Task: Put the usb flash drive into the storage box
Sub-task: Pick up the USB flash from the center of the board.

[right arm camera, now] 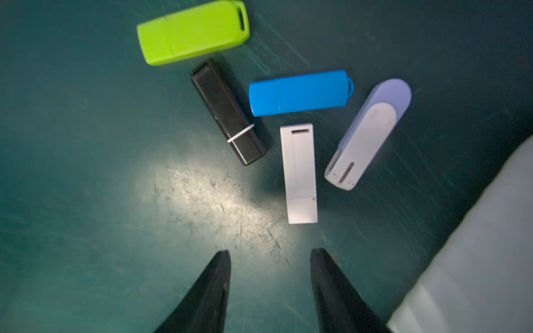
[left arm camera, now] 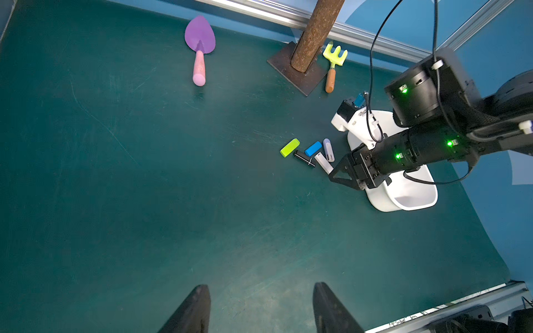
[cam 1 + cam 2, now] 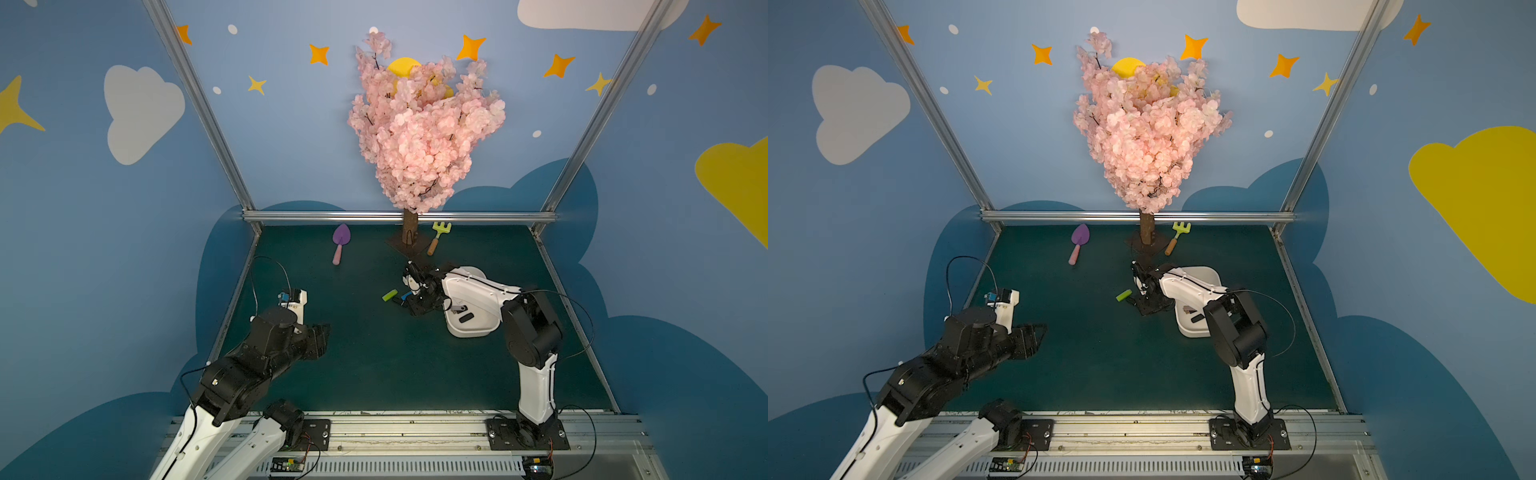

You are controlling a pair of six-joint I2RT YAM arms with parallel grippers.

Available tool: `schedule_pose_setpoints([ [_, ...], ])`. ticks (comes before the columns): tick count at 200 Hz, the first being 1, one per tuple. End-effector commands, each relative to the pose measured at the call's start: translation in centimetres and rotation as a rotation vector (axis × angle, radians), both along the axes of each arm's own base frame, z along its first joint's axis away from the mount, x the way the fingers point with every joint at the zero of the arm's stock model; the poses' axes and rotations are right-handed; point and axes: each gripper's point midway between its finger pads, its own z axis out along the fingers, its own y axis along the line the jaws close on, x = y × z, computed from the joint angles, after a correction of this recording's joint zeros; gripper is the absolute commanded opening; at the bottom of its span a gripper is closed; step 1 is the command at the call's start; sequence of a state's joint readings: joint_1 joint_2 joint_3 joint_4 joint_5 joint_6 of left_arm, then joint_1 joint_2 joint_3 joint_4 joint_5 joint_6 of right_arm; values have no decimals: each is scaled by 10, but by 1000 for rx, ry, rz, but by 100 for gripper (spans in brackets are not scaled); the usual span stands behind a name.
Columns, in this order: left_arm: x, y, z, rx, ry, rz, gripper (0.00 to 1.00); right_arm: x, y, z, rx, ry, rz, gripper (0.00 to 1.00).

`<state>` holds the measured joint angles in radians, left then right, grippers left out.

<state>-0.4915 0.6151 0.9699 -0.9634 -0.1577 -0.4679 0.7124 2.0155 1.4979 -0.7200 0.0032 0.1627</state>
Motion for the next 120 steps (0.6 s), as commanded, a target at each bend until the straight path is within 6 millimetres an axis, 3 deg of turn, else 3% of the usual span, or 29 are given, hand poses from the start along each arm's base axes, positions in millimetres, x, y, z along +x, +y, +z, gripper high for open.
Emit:
schedule_pose_setpoints([
  [1, 1, 3, -2, 11, -8, 12, 61, 1, -2, -4, -48, -1, 13, 50],
  [120, 4, 4, -5, 25, 6, 25, 61, 20, -2, -20, -128, -25, 30, 47],
])
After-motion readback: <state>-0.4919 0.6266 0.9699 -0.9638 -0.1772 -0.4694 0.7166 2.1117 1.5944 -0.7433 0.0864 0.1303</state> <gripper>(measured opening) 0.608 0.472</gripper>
